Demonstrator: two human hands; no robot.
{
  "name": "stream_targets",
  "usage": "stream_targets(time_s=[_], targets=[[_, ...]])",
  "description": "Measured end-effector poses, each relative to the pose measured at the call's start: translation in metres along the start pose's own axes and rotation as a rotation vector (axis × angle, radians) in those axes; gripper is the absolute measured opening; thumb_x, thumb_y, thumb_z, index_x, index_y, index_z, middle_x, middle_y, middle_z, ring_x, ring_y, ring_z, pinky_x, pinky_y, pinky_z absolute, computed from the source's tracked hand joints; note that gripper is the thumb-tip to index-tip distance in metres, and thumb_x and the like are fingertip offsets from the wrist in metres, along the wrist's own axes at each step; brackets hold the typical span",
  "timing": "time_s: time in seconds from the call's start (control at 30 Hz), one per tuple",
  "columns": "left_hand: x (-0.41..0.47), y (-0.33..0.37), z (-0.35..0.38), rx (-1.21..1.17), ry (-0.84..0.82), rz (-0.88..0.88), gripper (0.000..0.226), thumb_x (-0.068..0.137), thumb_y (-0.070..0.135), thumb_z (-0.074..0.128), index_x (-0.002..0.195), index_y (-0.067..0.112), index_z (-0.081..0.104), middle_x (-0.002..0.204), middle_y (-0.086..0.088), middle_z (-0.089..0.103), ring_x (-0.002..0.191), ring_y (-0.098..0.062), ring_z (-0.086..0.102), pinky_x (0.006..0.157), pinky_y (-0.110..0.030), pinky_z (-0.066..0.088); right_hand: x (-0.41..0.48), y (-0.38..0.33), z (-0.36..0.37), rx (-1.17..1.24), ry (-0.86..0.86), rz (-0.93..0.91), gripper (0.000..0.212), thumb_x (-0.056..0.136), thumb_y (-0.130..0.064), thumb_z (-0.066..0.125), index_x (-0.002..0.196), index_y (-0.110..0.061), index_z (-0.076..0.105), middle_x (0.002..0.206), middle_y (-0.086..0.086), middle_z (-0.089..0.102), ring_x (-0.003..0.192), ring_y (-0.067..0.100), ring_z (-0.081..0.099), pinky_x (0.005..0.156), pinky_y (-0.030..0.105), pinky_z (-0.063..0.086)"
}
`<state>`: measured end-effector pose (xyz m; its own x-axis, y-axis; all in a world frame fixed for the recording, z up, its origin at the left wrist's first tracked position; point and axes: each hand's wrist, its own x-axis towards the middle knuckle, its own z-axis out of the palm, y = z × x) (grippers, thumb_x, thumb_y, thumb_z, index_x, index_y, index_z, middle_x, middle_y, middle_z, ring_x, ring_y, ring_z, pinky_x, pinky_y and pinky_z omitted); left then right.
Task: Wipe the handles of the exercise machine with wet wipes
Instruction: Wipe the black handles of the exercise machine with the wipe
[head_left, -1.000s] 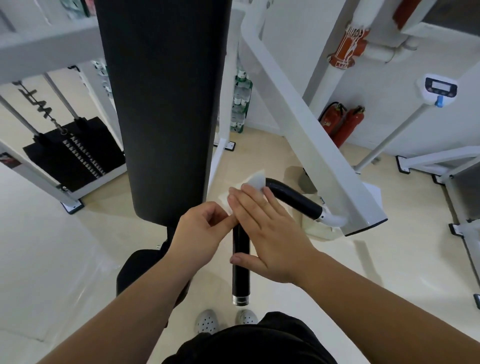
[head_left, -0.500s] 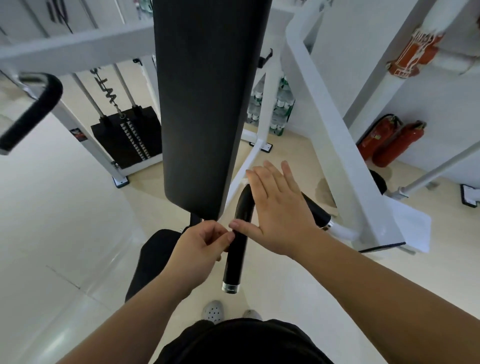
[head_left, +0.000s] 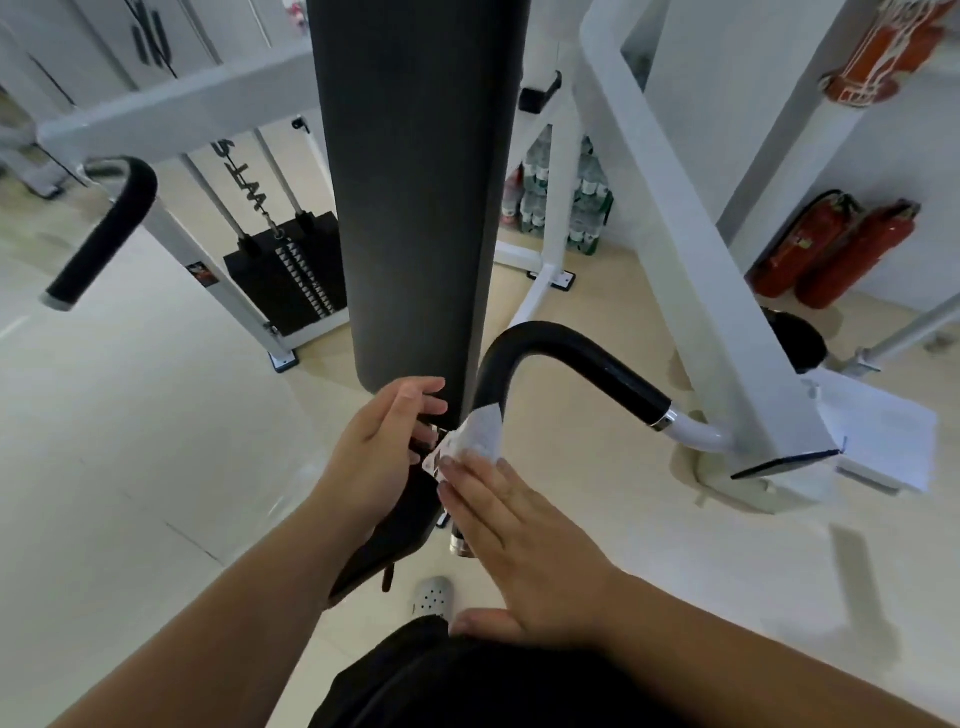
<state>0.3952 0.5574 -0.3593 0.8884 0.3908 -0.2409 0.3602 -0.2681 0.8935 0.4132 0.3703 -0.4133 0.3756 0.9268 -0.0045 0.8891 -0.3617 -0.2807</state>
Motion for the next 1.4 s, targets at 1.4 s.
stream_targets(time_s=[1.4], targets=[[0.067, 0.019, -0.049, 0.095, -0.726, 0.146, 0.044, 0.098, 0.069, 0.018, 0.136, 0.066, 0.04, 0.133, 0.016, 0.061, 0.12, -0.014, 0.056, 0.099, -0.038, 0.029, 0.074, -0.092, 0.024, 0.006, 0.326, 0.974, 0.094, 0.097, -0.07, 0.021, 0.156, -0.003, -0.01, 0.165, 0.015, -0.021, 0.153, 0.025, -0.021, 0.125, 0.045, 0.011]])
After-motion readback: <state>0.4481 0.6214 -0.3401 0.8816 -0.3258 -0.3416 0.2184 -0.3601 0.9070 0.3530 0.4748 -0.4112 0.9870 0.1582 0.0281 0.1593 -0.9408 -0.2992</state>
